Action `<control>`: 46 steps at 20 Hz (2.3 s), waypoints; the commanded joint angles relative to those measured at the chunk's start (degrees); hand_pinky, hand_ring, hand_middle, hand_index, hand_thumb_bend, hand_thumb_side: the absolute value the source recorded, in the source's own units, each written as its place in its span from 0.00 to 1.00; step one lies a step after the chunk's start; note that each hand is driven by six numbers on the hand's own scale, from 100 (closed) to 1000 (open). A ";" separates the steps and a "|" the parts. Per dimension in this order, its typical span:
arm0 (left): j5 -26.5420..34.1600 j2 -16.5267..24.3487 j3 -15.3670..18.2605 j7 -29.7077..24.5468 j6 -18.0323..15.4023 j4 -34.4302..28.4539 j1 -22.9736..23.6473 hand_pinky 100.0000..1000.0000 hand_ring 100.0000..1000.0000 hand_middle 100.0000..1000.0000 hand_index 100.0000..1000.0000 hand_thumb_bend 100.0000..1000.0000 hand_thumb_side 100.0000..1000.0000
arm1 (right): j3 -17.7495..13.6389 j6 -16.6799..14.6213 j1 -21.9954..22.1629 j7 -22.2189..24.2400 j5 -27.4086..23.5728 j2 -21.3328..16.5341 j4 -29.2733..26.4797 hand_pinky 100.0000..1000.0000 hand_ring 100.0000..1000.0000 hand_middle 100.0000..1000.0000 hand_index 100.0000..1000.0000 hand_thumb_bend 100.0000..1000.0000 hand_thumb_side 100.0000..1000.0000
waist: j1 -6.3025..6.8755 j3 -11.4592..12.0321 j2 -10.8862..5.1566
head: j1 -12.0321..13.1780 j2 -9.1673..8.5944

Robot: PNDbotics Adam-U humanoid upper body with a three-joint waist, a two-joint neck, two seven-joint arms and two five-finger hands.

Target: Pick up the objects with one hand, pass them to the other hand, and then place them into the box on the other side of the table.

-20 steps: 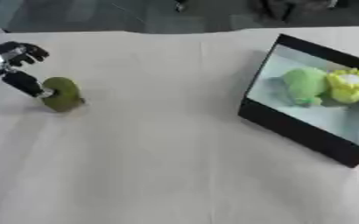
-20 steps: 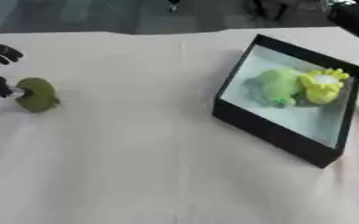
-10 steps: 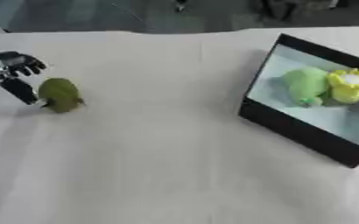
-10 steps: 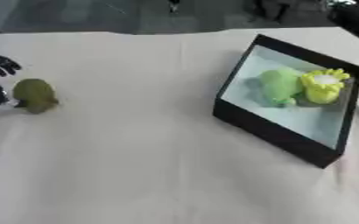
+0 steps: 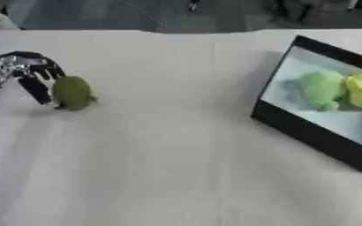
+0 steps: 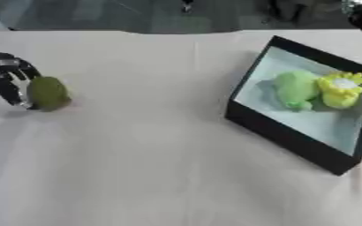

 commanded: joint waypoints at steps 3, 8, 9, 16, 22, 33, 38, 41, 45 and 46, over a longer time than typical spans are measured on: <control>0.34 1.26 1.52 -6.08 -0.09 -3.01 -1.43 0.89 0.80 0.67 0.82 0.35 0.00 | -1.00 10.61 -0.31 -11.60 -0.67 -1.08 -1.20 0.81 0.94 0.82 0.74 0.07 0.35 | -0.23 -0.03 -1.78 | 0.01 0.27; 1.15 1.19 1.95 -9.78 0.01 -4.54 -1.39 0.82 0.70 0.53 0.75 0.28 0.00 | -1.03 10.51 -0.29 -12.04 -1.29 -1.04 -0.96 0.81 0.94 0.83 0.74 0.06 0.35 | -0.19 -0.08 -1.82 | -0.11 0.61; 1.52 1.18 1.95 -9.89 0.01 -4.63 -1.33 0.81 0.70 0.52 0.75 0.28 0.00 | -1.02 10.49 -0.35 -12.13 -1.42 -1.05 -0.90 0.81 0.94 0.83 0.74 0.06 0.35 | -0.17 -0.08 -1.82 | -0.09 0.64; 2.04 0.76 1.65 -9.99 0.27 -4.91 -1.05 0.82 0.73 0.62 0.84 0.37 0.00 | -1.10 10.17 -0.29 -12.68 -1.91 -0.96 -0.88 0.81 0.94 0.83 0.74 0.05 0.36 | -0.23 -0.19 -1.78 | 0.07 0.76; 1.44 0.66 1.18 -9.99 -0.65 -5.03 -1.17 0.86 0.81 0.72 0.95 0.51 0.18 | -1.08 9.92 -0.20 -12.88 -2.13 -0.89 -0.84 0.81 0.94 0.83 0.74 0.05 0.36 | -0.16 -0.14 -1.74 | 0.35 0.93; -4.69 -0.18 0.61 -7.82 0.79 -5.20 -1.12 0.85 0.80 0.71 0.91 0.59 0.14 | -1.01 9.80 -0.12 -13.08 -2.48 -0.75 -0.62 0.81 0.94 0.83 0.74 0.04 0.36 | -0.43 -0.28 -1.63 | 0.61 0.69; -6.86 -1.50 -0.09 -5.86 1.35 -4.37 -0.68 0.82 0.76 0.65 0.83 0.50 0.12 | -1.12 9.79 -0.05 -13.34 -2.76 -0.65 -0.60 0.81 0.94 0.83 0.74 0.04 0.36 | -0.73 -0.41 -1.46 | 0.68 0.71; -6.15 -2.09 -0.31 -4.89 1.93 -3.97 -0.52 0.80 0.73 0.60 0.79 0.44 0.11 | -1.18 9.78 0.00 -13.54 -2.91 -0.61 -0.53 0.81 0.94 0.83 0.74 0.04 0.37 | -0.82 -0.43 -1.44 | 0.80 0.84; -4.92 -2.57 -0.31 -1.77 4.11 -3.79 -0.27 0.77 0.69 0.55 0.76 0.32 0.13 | -1.21 9.68 0.12 -13.93 -3.20 -0.49 -0.25 0.81 0.94 0.83 0.74 0.04 0.37 | -0.85 -0.45 -1.46 | 0.91 0.85; -4.67 -2.64 -0.38 -0.71 4.76 -3.78 -0.15 0.76 0.67 0.53 0.73 0.32 0.09 | -1.22 9.62 0.13 -14.01 -3.26 -0.46 -0.21 0.81 0.94 0.83 0.74 0.04 0.37 | -0.85 -0.47 -1.46 | 0.93 0.81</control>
